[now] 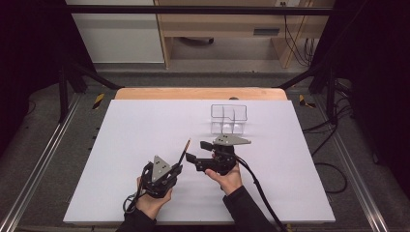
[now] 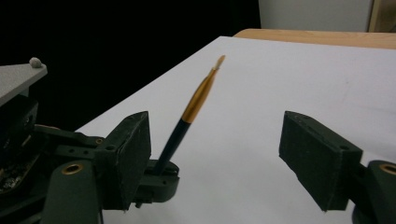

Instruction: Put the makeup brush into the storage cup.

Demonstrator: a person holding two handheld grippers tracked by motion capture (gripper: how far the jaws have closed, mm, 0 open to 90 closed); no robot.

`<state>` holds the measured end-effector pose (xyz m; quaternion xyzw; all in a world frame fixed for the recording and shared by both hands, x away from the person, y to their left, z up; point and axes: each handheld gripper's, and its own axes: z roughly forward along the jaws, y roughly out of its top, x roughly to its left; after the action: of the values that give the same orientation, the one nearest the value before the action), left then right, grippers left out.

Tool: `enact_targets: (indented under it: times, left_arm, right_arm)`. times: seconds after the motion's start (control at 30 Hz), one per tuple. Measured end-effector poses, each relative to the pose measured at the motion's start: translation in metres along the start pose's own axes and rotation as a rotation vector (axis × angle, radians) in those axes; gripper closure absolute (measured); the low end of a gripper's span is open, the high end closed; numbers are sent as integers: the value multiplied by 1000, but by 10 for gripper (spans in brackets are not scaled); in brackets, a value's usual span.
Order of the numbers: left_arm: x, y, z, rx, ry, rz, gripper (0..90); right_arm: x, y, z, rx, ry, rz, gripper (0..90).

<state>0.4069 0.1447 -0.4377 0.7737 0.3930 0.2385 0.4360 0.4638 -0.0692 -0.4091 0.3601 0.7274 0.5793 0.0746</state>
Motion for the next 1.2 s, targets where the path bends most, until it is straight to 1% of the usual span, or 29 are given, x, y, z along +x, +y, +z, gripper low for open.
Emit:
enact_targets:
  times: [0.23,0.4,0.6,0.77,0.87,1.1,1.2]
  left_arm:
    - [-2,1,0,-14,6,-10,834]
    - [-1,1,-1,-25,6,-23,834]
    - [-1,1,-1,-26,8,-27,835]
    - [-2,1,-1,-29,17,-27,835]
    - [-1,1,-1,-28,20,-30,835]
    - [-3,1,-1,-23,21,-31,835]
    - [-3,0,0,-20,25,-36,835]
  right_arm:
    - [7,0,11,-12,16,25,289]
    - [7,-1,16,-29,13,61,325]
    - [6,-2,19,-34,20,94,395]
    - [5,-5,22,-33,35,128,469]
    - [5,-6,25,-36,53,146,509]
    - [6,-7,27,-46,72,176,572]
    - [7,-8,29,-55,79,196,606]
